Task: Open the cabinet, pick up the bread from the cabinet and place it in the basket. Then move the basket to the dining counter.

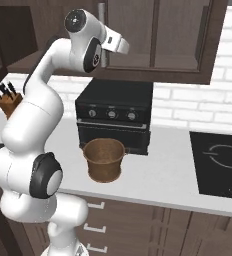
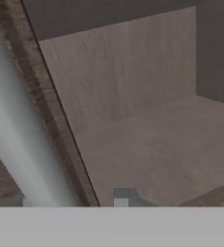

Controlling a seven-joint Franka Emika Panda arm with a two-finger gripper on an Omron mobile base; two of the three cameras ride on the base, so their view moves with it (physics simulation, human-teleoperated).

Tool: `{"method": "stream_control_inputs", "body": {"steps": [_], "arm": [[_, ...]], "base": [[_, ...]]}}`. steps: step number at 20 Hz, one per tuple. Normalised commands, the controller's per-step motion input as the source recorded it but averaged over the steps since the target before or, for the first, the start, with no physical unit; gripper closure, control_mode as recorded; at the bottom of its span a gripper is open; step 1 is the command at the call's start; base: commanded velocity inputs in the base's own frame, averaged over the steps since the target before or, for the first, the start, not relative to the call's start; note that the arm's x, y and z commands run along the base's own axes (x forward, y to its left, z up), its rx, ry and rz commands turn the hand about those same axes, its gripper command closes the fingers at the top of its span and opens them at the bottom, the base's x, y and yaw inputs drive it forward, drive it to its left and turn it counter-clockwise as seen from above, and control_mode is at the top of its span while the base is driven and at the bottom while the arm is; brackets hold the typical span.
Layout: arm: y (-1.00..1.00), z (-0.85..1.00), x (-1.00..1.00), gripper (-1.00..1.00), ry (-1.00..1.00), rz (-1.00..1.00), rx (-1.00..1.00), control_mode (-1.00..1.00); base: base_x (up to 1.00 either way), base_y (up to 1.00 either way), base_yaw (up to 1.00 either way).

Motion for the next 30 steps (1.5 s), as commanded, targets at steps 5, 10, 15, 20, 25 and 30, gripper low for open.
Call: {"method": "stream_control_inputs", "body": {"steps": [5, 10, 15, 20, 25, 30], "arm": [[-1.0, 0.0, -0.36, 1.0, 0.0, -0.14, 0.2, -1.0], [-1.0, 0.0, -0.51, 1.0, -0.01, -0.06, 0.23, -1.0], [-1.0, 0.01, -0.75, 1.0, -0.13, 0.09, 0.21, -1.0], [-1.0, 0.08, -0.81, 1.0, -0.19, 0.16, 0.12, -1.0], [-1.0, 0.13, -0.87, 1.0, -0.18, 0.11, 0.07, -1.0], [-1.0, 0.07, -0.92, 1.0, -0.16, 0.09, 0.07, -1.0]], "base": [[0.0, 0.0, 0.0], [0.0, 0.0, 0.0], [0.0, 0.0, 0.0], [0.0, 0.0, 0.0], [0.0, 0.0, 0.0], [0.0, 0.0, 0.0]]}}
